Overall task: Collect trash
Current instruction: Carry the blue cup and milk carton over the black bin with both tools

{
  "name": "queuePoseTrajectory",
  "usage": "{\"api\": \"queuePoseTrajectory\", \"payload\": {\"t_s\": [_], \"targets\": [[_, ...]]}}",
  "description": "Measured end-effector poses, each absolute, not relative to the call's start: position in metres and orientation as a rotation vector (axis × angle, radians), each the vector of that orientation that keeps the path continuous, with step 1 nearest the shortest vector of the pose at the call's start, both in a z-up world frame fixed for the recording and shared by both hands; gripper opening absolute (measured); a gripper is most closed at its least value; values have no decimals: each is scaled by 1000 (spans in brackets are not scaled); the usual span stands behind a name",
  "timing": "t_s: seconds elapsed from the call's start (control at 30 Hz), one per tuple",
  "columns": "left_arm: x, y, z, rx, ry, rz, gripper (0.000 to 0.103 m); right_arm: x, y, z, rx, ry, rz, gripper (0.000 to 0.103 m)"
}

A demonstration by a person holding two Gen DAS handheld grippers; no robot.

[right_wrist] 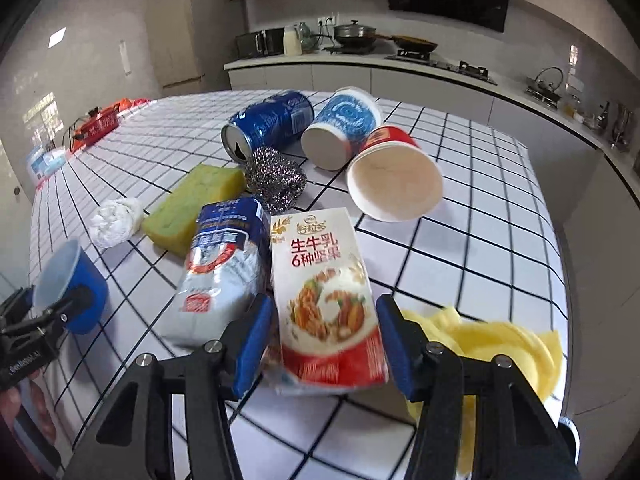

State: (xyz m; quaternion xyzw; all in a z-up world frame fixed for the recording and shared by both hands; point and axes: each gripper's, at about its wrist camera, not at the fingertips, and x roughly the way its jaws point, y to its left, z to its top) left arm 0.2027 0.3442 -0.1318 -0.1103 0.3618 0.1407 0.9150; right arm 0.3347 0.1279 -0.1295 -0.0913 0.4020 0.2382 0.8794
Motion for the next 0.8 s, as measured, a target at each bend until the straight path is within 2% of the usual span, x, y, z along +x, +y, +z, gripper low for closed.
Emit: {"api": "queuePoseTrajectory", "payload": {"t_s": [0.17, 0.27, 0.37, 0.8], "targets": [[211, 357, -136, -254, 766, 277, 82, 349, 145, -137, -224, 866, 517, 56], [211, 359, -135, -263, 767, 270, 78, 356, 148, -139, -228, 880, 524, 56], [210, 357, -134, -259, 759, 259, 77, 357, 149, -139, -215, 889, 545, 50], [190, 335, -102, -223, 669, 234, 77, 320, 133, -102, -168, 779, 534, 50]]}}
